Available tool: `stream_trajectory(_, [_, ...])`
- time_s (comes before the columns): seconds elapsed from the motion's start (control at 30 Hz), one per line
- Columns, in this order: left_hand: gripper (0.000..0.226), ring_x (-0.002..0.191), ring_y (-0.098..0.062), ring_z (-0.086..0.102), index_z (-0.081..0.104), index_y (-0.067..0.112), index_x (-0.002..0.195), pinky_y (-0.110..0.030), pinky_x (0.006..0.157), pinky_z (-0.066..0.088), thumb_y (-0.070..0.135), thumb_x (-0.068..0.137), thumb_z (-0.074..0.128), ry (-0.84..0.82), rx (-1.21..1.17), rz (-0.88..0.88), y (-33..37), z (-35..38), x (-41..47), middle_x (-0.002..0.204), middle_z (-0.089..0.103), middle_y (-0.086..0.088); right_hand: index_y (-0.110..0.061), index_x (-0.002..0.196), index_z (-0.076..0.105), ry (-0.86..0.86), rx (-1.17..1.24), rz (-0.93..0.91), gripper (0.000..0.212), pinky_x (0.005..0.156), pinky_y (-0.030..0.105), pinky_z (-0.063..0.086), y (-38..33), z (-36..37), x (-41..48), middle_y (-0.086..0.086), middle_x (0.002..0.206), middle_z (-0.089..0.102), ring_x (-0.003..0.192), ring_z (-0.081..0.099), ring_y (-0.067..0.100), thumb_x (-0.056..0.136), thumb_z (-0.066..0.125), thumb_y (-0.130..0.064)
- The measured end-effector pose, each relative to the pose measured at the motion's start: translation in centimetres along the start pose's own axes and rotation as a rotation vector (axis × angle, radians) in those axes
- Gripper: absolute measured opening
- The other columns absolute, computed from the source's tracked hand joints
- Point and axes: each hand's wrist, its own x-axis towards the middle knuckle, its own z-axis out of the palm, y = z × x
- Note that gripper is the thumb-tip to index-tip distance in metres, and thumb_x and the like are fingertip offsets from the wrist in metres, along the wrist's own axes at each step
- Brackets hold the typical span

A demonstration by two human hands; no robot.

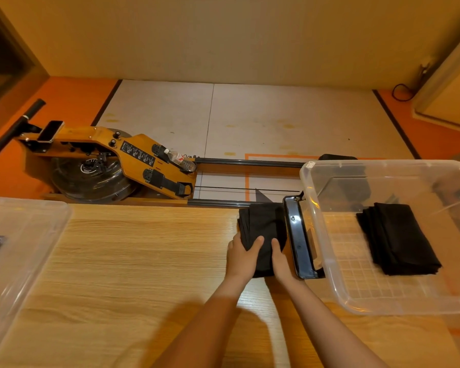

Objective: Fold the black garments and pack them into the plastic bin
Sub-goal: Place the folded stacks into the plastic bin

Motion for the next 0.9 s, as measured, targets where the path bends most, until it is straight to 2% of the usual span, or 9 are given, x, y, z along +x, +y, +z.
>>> stream_trajectory(0.07, [0.069,0.111,-0.019,0.057,0.048,0.024,0.130,-0.042,0.095,0.052,0.054,0.071,0.066,-0.006,0.002,0.007,-0.3,0.2,-0.3,0.119,0.056,0.000,-0.015,0.146,0.035,0.020,-0.094,-0.059,0.109,0.112,0.047,0.033,2.1,0.6,1.6,0.009,0.144,0.043,0.132,0.042,0.025,0.067,0.028,-0.090])
stream_trajectory(0.17, [0.049,0.110,-0.020,0.056,0.044,0.019,0.133,-0.035,0.092,0.052,0.022,0.088,0.064,0.019,0.039,0.038,-0.6,-0.2,-0.6,0.120,0.055,-0.003,-0.011,0.147,0.031,-0.042,-0.199,-0.130,0.071,0.111,0.048,0.033,-2.2,0.3,-3.0,0.012,0.146,0.041,0.133,0.041,0.027,0.092,0.043,-0.055])
stream_trajectory(0.27, [0.046,0.110,-0.018,0.056,0.044,0.019,0.132,-0.035,0.092,0.052,0.013,0.090,0.060,0.034,0.035,0.046,-1.0,-1.4,-1.3,0.121,0.054,-0.003,-0.012,0.146,0.030,-0.090,-0.239,-0.184,0.050,0.105,0.044,0.042,-3.7,0.5,-5.6,0.006,0.138,0.048,0.125,0.049,0.022,0.100,0.044,-0.028])
stream_trajectory(0.33, [0.042,0.108,-0.017,0.057,0.046,0.020,0.130,-0.037,0.093,0.052,0.010,0.091,0.059,0.033,0.013,0.047,-1.6,-2.9,-2.0,0.120,0.056,-0.003,-0.012,0.142,0.033,-0.077,-0.313,-0.188,0.051,0.094,0.039,0.050,-3.5,1.0,-6.6,0.005,0.130,0.051,0.115,0.053,0.020,0.098,0.050,-0.030])
stream_trajectory(0.43, [0.038,0.105,-0.018,0.061,0.048,0.018,0.124,-0.040,0.093,0.052,0.004,0.090,0.059,0.023,-0.068,0.000,-2.8,-5.5,-2.9,0.115,0.060,-0.003,-0.012,0.136,0.040,-0.065,-0.308,-0.095,0.063,0.094,0.040,0.048,-2.9,2.0,-7.4,0.006,0.125,0.051,0.116,0.050,0.024,0.085,0.066,-0.040])
stream_trajectory(0.6, [0.041,0.105,-0.025,0.063,0.049,0.011,0.126,-0.046,0.094,0.051,0.007,0.089,0.065,0.001,-0.110,-0.100,-3.9,-7.9,-3.5,0.116,0.063,-0.009,-0.013,0.115,0.056,-0.206,-0.175,0.146,0.100,0.085,0.043,0.055,-0.4,3.0,-4.8,0.006,0.109,0.064,0.099,0.062,0.024,0.036,0.075,-0.072])
stream_trajectory(0.67, [0.037,0.105,-0.027,0.063,0.050,0.008,0.123,-0.045,0.092,0.053,0.005,0.089,0.064,-0.012,-0.165,-0.131,-3.8,-8.2,-3.9,0.115,0.063,-0.013,-0.012,0.112,0.058,-0.247,-0.143,0.177,0.094,0.083,0.043,0.057,-2.4,2.6,-6.0,0.005,0.105,0.067,0.096,0.064,0.024,0.039,0.082,-0.066])
stream_trajectory(0.77, [0.036,0.104,-0.030,0.063,0.050,0.005,0.122,-0.042,0.089,0.054,0.002,0.089,0.064,-0.025,-0.224,-0.157,-3.9,-8.2,-4.3,0.116,0.063,-0.017,-0.011,0.102,0.058,-0.322,-0.082,0.198,0.049,0.079,0.037,0.057,-4.2,2.2,-7.5,0.008,0.100,0.067,0.090,0.065,0.023,0.068,0.084,-0.034])
stream_trajectory(0.9, [0.036,0.096,-0.027,0.066,0.053,0.005,0.120,-0.033,0.076,0.056,0.002,0.087,0.066,-0.048,-0.283,-0.188,-3.4,-8.8,-5.5,0.110,0.066,-0.014,-0.010,0.118,0.045,-0.351,-0.041,0.159,0.057,0.081,0.036,0.054,-5.0,2.0,-8.8,0.007,0.111,0.060,0.097,0.062,0.022,0.074,0.079,-0.022])
